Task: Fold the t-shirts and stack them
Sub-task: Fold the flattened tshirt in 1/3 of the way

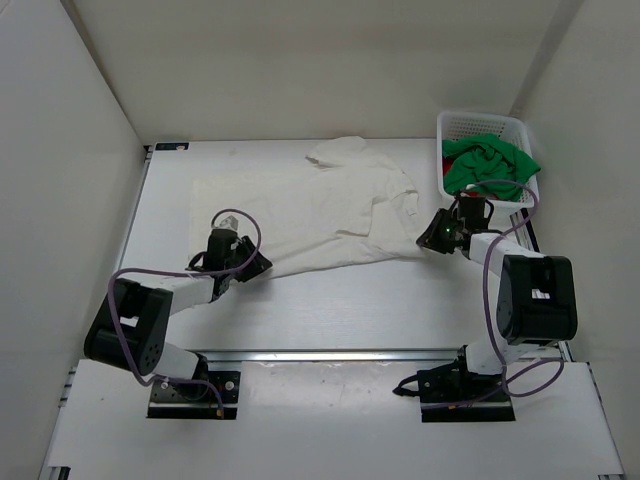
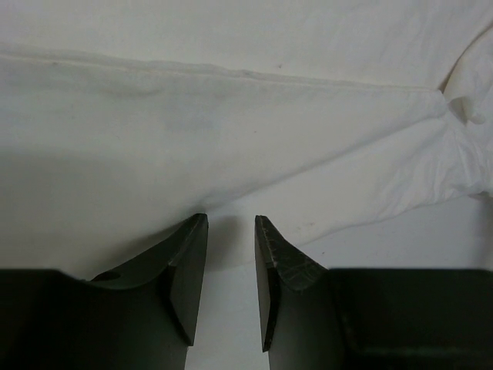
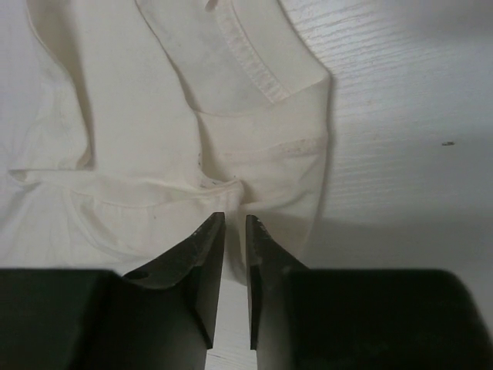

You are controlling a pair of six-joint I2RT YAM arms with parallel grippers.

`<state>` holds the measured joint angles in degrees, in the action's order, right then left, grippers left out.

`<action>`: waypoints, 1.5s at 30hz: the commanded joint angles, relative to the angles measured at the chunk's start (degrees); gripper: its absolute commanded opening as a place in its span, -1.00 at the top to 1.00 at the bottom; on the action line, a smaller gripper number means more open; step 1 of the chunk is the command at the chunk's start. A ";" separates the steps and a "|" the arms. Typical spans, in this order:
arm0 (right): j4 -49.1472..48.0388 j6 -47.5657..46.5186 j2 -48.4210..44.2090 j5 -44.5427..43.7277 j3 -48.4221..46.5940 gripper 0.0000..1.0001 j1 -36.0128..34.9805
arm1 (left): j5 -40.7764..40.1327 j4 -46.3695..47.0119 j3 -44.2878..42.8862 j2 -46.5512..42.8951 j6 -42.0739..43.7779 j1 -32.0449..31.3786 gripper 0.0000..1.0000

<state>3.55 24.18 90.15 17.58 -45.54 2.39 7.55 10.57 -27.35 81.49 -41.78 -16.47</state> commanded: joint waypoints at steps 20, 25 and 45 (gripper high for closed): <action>-4.95 0.43 7.49 5.88 -8.33 0.99 2.09 | 2.38 2.97 1.78 1.56 -0.06 4.16 0.18; -4.44 -1.94 11.62 5.80 -11.94 1.00 1.65 | 1.86 2.35 1.60 0.69 0.12 3.73 0.20; 1.37 -3.18 4.43 -11.95 -13.10 0.38 -4.58 | -10.02 -4.59 -10.08 -1.35 4.61 -12.26 0.13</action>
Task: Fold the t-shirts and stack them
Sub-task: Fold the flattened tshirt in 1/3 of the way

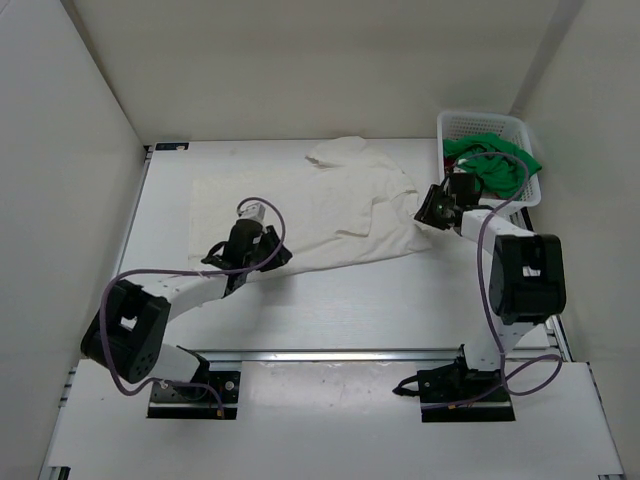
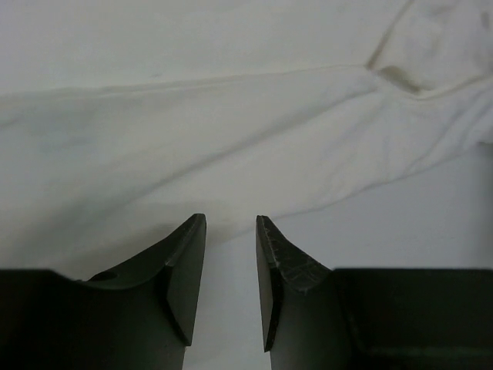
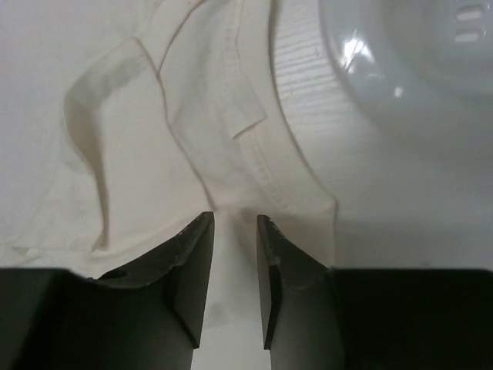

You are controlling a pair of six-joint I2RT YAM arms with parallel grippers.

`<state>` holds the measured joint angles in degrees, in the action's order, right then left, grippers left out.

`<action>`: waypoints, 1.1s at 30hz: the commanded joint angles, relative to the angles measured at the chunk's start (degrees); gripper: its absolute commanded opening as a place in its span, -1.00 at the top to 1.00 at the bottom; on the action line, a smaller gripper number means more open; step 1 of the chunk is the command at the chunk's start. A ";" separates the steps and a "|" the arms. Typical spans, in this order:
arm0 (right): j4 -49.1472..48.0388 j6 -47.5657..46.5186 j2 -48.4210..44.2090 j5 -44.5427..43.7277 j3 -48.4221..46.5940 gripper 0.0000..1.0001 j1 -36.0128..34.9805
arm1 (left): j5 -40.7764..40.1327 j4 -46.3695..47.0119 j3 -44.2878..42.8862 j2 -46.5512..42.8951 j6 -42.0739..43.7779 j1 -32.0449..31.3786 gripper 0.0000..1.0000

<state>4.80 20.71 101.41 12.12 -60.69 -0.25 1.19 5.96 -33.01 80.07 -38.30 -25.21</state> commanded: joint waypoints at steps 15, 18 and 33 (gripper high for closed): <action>-2.26 1.35 -3.68 -6.13 10.85 0.99 -7.31 | 3.55 -0.42 -22.19 25.30 0.25 -10.04 0.20; 1.34 2.31 -5.16 -8.43 13.12 1.00 -7.57 | 5.65 2.73 -17.10 24.61 -0.46 -8.80 0.20; 8.29 6.90 -31.25 -8.95 31.17 0.86 -12.14 | 5.57 7.67 5.86 7.04 -3.70 -12.67 0.19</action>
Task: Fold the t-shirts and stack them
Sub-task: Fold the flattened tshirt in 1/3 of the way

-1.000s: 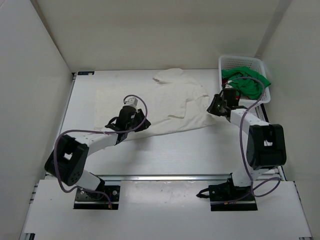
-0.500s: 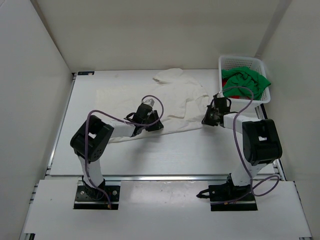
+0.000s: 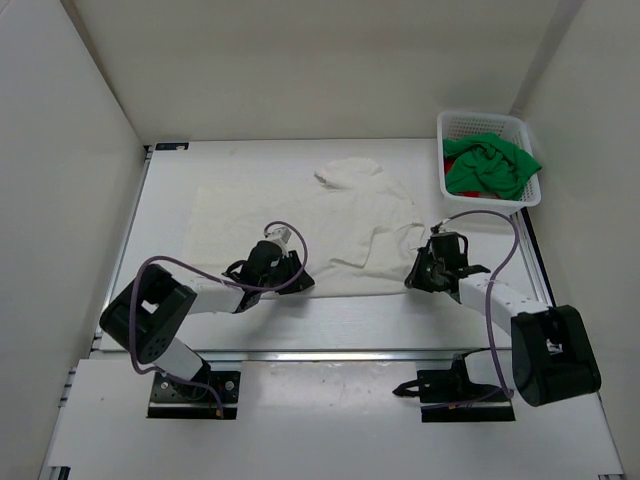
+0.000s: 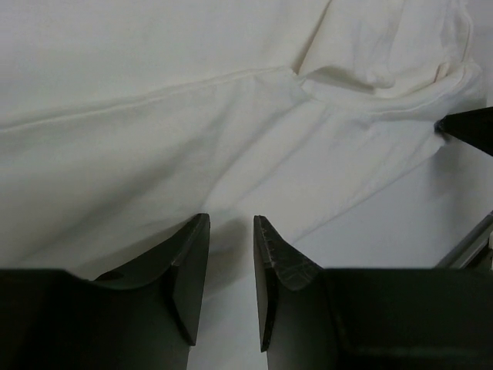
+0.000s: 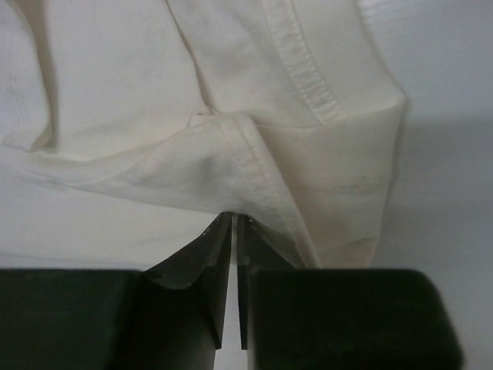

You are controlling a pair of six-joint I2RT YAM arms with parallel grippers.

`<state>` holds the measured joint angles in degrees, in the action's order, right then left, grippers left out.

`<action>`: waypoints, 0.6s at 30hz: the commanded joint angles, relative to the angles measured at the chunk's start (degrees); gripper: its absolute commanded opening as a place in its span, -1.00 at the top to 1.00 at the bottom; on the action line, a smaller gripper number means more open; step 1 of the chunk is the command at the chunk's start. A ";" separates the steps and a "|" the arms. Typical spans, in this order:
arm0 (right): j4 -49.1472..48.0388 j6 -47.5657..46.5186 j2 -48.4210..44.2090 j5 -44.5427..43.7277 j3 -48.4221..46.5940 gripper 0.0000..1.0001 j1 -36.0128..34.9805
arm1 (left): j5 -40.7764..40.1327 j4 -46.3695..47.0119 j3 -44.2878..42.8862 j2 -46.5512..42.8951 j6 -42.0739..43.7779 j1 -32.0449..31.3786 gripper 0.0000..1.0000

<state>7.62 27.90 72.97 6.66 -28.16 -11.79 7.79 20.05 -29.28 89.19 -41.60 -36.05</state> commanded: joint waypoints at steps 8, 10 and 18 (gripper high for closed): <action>0.40 -1.01 -0.31 -0.17 -10.24 0.59 -11.40 | -1.55 -8.80 -2.79 -7.45 0.56 -0.87 0.11; -1.64 -1.01 4.08 2.04 -13.66 0.60 -14.03 | 0.11 -9.59 -3.59 -7.45 1.43 0.19 0.11; -7.35 -0.92 17.03 4.06 -18.68 0.45 -14.58 | 1.87 -11.53 2.19 -13.77 3.55 9.93 0.06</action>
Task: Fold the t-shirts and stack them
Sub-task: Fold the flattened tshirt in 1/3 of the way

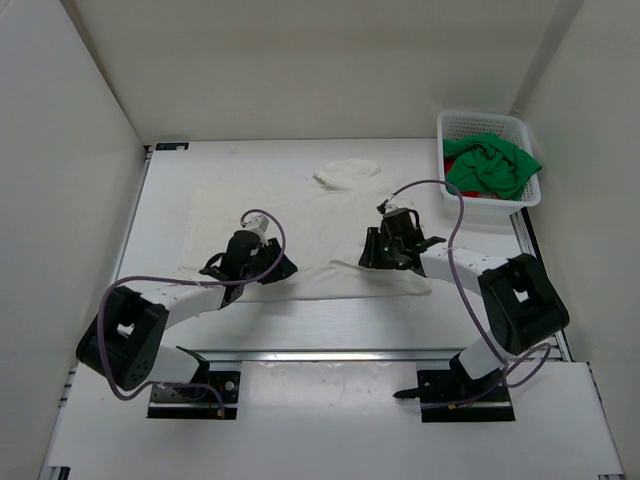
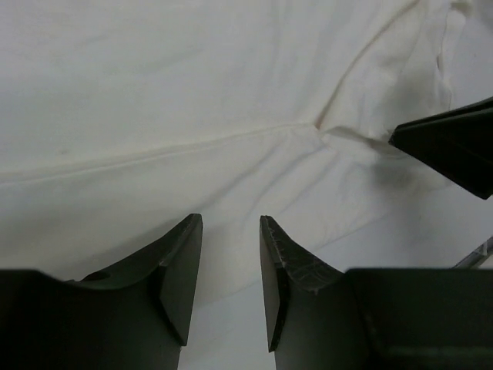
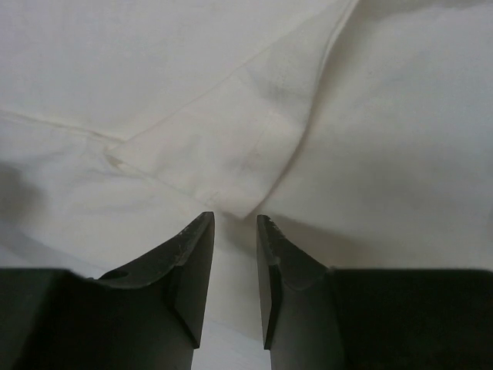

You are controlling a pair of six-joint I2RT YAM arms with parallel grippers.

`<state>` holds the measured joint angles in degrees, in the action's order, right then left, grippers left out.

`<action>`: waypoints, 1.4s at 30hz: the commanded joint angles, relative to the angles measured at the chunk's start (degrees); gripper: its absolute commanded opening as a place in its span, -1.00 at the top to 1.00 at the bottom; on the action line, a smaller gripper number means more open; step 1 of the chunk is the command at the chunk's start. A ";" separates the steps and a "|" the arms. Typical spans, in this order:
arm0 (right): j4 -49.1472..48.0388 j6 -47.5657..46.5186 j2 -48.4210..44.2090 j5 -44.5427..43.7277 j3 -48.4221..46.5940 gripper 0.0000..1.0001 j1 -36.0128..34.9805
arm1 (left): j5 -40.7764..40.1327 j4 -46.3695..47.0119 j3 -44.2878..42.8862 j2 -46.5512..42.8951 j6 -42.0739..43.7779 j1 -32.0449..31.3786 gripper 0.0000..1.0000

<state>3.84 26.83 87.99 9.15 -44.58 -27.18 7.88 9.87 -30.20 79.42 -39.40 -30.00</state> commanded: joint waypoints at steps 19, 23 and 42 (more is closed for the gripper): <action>-4.01 2.61 6.24 4.13 -1.74 0.37 1.08 | 2.49 0.06 6.99 -6.03 1.25 6.71 0.04; -3.93 2.79 6.41 5.26 -1.21 0.53 0.73 | 2.75 0.85 7.34 -5.95 0.98 6.36 0.04; 2.74 -1.59 13.78 4.13 -18.33 1.00 1.17 | 3.20 3.22 7.43 -4.62 -0.86 4.95 0.05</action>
<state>3.95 27.81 99.44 15.62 -56.99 -25.08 10.22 11.31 -23.16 74.89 -39.90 -24.62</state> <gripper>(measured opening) 0.008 0.479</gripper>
